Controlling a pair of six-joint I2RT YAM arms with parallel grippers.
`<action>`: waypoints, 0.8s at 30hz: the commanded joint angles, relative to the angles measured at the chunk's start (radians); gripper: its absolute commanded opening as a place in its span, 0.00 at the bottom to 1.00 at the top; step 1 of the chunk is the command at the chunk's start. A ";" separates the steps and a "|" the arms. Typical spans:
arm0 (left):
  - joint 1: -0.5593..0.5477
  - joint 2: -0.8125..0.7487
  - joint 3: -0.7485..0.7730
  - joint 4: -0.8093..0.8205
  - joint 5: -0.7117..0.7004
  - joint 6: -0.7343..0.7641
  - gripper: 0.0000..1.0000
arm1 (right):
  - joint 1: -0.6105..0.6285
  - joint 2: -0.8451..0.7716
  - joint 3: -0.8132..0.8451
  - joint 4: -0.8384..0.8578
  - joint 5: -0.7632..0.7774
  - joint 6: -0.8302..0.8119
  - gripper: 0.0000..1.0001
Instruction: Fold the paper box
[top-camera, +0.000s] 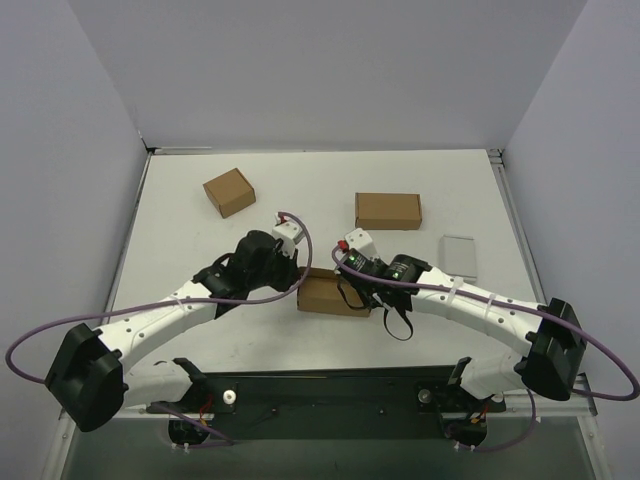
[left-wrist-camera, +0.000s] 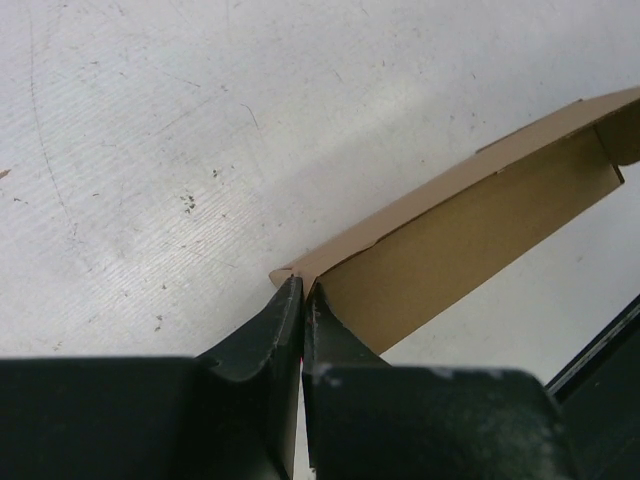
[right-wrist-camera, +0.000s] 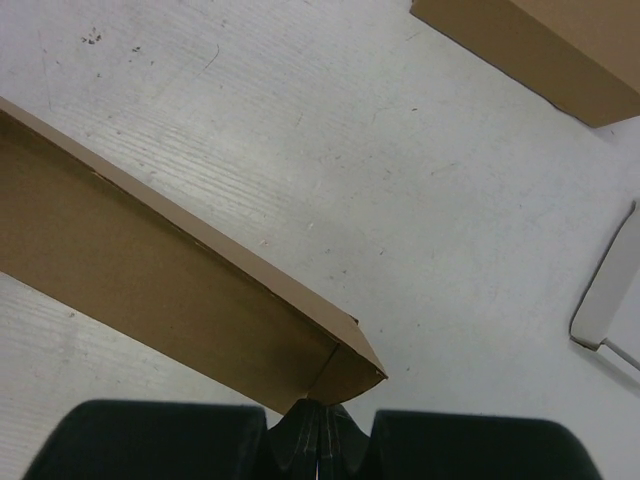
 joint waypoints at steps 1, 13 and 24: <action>-0.028 0.008 0.003 0.155 -0.024 -0.138 0.04 | 0.018 0.011 0.015 0.053 0.023 0.055 0.00; -0.117 0.020 -0.075 0.232 -0.182 -0.235 0.02 | 0.021 0.030 0.007 0.056 0.027 0.080 0.00; -0.163 0.028 -0.131 0.258 -0.239 -0.263 0.00 | 0.026 0.034 0.005 0.058 0.031 0.083 0.00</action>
